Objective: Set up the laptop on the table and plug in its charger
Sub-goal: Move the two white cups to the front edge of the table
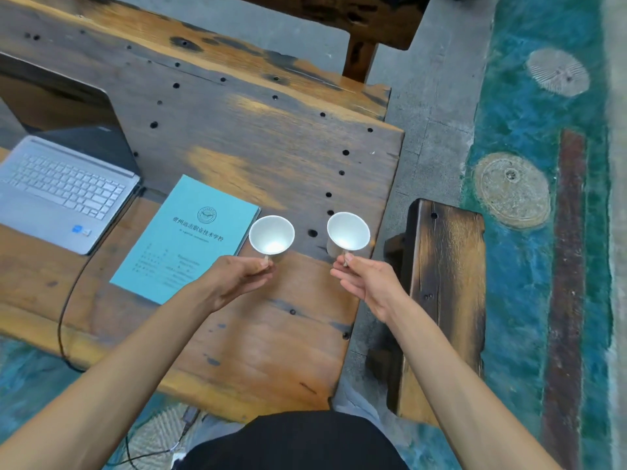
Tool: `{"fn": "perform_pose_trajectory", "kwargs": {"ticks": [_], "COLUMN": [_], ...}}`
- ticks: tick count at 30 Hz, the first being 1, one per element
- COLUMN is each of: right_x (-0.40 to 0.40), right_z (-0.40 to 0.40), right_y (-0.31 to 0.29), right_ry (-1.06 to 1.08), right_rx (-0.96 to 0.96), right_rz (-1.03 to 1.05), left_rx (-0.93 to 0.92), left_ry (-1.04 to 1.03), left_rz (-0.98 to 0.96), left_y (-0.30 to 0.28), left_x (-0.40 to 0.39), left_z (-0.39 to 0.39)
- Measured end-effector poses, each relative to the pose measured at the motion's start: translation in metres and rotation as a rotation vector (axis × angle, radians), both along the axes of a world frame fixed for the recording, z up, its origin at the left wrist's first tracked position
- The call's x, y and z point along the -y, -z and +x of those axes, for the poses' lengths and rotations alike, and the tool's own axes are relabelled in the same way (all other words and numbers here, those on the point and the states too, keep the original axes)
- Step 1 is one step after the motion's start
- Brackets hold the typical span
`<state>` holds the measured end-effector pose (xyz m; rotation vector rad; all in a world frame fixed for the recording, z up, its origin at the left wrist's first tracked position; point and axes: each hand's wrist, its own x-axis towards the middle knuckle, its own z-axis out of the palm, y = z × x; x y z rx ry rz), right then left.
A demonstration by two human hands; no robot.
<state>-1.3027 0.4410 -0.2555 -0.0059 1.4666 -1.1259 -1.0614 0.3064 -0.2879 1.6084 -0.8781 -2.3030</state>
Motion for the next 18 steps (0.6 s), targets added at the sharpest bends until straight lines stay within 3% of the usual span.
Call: {"fn": "perform_pose_trajectory", "kwargs": {"ticks": [18], "right_x": [-0.203], "right_z": [0.221], "right_y": [0.036], "right_ry": [0.210], "right_rx": [-0.097], "right_rz": [0.088], "left_rx": [0.039], "left_ry": [0.243], "left_rz": [0.013], "left_y": [0.014], "left_x": [-0.166], "left_z": [0.137]}}
